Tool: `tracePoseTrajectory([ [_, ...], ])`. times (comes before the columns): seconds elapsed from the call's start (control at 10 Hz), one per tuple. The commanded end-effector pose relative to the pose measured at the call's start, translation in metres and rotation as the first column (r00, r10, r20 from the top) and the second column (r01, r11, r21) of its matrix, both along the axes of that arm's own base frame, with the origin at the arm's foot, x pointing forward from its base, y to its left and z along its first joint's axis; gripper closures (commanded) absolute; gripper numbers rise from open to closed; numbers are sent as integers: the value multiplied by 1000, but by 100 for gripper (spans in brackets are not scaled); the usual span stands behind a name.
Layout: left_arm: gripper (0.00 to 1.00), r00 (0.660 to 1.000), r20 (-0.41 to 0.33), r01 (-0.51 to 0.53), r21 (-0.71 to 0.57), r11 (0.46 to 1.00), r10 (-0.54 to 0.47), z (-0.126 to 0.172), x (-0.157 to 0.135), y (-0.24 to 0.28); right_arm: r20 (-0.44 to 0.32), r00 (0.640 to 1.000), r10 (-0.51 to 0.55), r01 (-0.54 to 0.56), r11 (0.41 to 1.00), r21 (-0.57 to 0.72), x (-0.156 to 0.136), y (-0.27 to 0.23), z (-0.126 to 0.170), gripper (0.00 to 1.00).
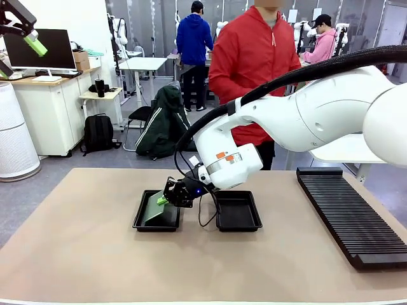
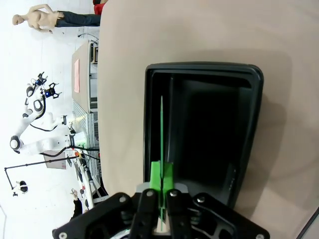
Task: Inspect and transfer BCBs to ESD trays.
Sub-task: Pick up the Blank PCB from the PCB Rack and place it in the left ESD tray.
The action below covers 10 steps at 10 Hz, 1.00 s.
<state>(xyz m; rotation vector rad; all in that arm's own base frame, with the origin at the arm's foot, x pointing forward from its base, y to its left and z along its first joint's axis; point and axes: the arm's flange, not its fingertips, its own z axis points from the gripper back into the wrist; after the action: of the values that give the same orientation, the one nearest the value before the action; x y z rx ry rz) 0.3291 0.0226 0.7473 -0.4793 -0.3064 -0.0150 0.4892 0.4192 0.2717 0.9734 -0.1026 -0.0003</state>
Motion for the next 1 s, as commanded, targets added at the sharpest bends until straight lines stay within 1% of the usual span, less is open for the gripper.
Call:
tracePoseTrajectory([
  [0.0,0,1000,-1,-1,-1,1000,1,-2,-1,0,0,1000,5,-5,1000,3,-1,0,2,98],
  [0.3,0,1000,-1,-1,-1,1000,1,-2,-1,0,0,1000,0,0,1000,0,0,0,0,98],
  [0.4,0,1000,-1,-1,-1,1000,1,-2,-1,0,-11,1000,-8,8,1000,-19,1,1,3,98],
  [0.6,0,1000,-1,-1,-1,1000,1,-2,-1,0,-36,999,-21,20,998,-51,2,4,4,90],
  [0.7,0,1000,-1,-1,-1,1000,1,-2,-1,0,-53,998,-27,23,997,-75,3,5,2,83],
  [0.8,0,1000,-1,-1,-1,1000,1,-2,-1,0,-52,998,-28,23,996,-82,3,6,2,79],
  [0.9,0,1000,-1,-1,-1,1000,1,-2,-1,0,-51,998,-27,22,996,-88,3,7,3,72],
])
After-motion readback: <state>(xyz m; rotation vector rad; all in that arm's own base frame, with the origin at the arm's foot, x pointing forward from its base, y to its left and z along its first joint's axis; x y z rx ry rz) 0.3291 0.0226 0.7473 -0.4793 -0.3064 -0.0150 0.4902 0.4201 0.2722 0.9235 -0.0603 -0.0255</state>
